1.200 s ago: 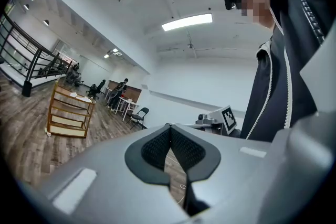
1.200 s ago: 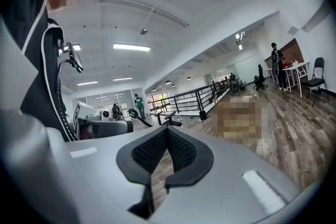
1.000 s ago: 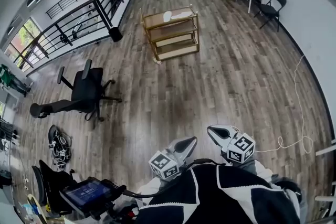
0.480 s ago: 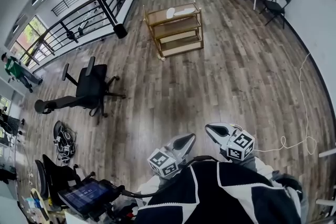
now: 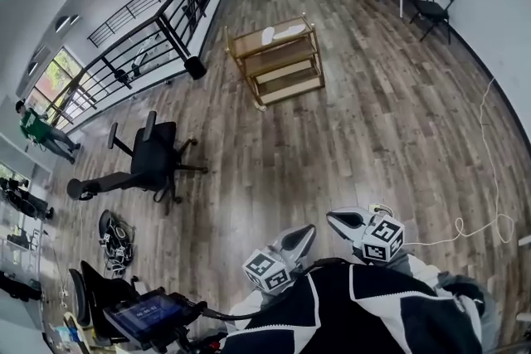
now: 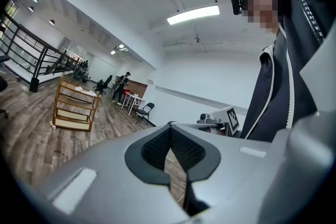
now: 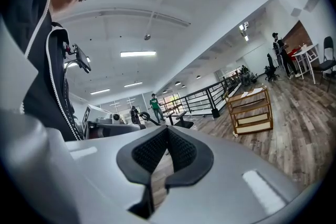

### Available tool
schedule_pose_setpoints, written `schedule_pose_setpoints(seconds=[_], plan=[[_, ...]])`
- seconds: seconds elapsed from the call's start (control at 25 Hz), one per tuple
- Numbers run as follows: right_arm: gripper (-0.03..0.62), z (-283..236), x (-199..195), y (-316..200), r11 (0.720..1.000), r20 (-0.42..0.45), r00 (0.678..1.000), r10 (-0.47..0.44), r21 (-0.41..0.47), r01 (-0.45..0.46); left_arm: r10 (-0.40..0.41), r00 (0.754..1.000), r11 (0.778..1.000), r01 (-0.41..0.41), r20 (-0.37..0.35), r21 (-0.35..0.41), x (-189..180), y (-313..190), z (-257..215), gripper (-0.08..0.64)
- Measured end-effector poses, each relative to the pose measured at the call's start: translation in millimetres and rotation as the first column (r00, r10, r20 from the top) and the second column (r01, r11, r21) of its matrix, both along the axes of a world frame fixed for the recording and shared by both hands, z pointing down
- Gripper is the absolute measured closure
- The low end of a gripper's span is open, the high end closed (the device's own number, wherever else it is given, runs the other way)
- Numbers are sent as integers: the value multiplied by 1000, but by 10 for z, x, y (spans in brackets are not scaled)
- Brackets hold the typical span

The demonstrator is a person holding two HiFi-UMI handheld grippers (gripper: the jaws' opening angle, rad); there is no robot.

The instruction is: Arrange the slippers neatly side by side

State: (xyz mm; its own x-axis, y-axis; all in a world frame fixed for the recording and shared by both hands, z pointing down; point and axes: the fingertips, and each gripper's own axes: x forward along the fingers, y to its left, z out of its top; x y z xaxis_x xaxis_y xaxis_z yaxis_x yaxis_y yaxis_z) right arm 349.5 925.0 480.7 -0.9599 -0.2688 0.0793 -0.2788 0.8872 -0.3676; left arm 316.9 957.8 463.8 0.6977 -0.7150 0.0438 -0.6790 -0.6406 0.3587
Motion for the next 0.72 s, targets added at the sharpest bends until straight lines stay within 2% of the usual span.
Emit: schedule_pose_setpoints(seconds=[0.32,0.6,0.72], plan=[[588,147,-74,-172,998,-5,1000,8,-56,-9,23,999,1000,-23,-31,-18,-61,-214,157,540],[588,230,-227,-708,992,-48,994,101,-77,-104,133,989,990,-135,-62,-29,-210,-855,297,541],[588,179,-410,-989,987,-60,986,154,-37,-157,192,980,981,-193,-52,-20,-352,-1140,277,541]])
